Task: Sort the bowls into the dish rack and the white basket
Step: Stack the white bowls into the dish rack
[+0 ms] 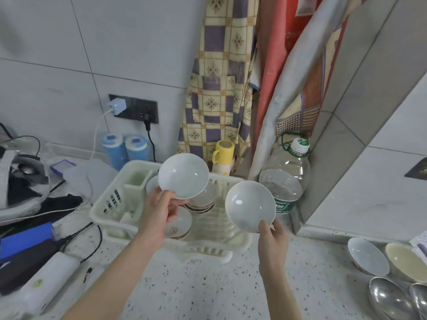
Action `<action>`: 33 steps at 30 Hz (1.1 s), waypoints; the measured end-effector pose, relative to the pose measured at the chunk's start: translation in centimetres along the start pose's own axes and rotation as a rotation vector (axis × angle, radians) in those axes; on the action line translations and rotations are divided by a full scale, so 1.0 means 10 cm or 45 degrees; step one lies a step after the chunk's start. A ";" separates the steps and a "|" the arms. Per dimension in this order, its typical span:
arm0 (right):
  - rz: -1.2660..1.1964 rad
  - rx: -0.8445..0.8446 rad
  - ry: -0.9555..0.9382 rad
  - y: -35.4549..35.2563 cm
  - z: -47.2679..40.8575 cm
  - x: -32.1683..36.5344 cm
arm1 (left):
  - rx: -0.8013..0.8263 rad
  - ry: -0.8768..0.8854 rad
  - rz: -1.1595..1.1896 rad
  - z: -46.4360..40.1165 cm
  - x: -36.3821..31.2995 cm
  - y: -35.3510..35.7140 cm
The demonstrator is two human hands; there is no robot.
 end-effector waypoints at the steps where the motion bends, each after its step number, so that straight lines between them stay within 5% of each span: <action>1: 0.038 0.034 -0.033 0.12 0.06 0.02 | -0.026 0.013 -0.017 -0.07 -0.03 -0.14; 14: 0.376 0.251 -0.097 1.24 0.57 -0.22 | -0.336 0.123 -0.099 -0.70 -0.05 -1.15; 33: 0.895 0.541 -0.006 1.65 0.52 -0.46 | -0.336 0.165 -0.062 -1.01 0.24 -1.15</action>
Point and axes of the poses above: each hand's wrist, its own z-axis away from the middle knuckle, its own y-axis out of the palm, x = y × z, the point moved 7 cm from there along -z, towards the middle knuckle, and after that the axes turned 10 degrees about -x, right-handed, at the moved point
